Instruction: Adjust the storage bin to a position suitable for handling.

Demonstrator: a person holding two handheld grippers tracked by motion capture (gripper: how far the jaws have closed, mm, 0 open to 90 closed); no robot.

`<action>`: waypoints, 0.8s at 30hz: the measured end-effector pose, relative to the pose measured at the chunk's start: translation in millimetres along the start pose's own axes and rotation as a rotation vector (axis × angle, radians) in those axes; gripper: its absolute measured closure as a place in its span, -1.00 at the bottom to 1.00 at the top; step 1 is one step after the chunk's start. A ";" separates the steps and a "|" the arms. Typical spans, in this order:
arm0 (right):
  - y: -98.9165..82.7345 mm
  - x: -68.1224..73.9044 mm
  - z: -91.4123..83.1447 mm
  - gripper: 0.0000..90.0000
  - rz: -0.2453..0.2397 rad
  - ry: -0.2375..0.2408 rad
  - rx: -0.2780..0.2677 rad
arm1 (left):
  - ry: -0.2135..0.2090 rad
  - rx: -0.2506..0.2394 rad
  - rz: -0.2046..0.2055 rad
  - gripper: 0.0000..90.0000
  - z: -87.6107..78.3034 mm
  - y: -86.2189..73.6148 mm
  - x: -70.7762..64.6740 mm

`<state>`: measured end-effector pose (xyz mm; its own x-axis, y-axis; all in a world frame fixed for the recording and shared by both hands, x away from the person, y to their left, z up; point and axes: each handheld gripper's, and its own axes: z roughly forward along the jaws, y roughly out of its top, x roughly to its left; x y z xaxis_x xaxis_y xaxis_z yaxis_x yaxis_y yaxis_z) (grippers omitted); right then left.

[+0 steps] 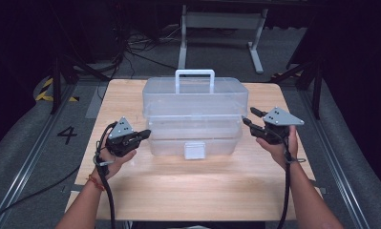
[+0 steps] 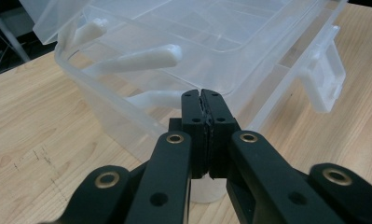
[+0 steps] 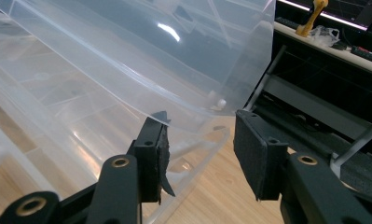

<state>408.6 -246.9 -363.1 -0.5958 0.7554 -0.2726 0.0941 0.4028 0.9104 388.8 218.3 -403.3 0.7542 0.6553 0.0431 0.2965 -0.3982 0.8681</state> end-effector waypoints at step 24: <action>28.3 -10.7 13.1 0.44 0.001 -0.049 -0.071 | -0.015 -0.021 -0.018 0.99 1.6 -3.8 2.6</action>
<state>428.0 -236.9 -338.5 -0.5561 0.7806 -0.2852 0.0366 0.3659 0.9299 390.6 220.5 -407.3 0.7577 0.6523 0.0195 0.2980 -0.3725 0.8789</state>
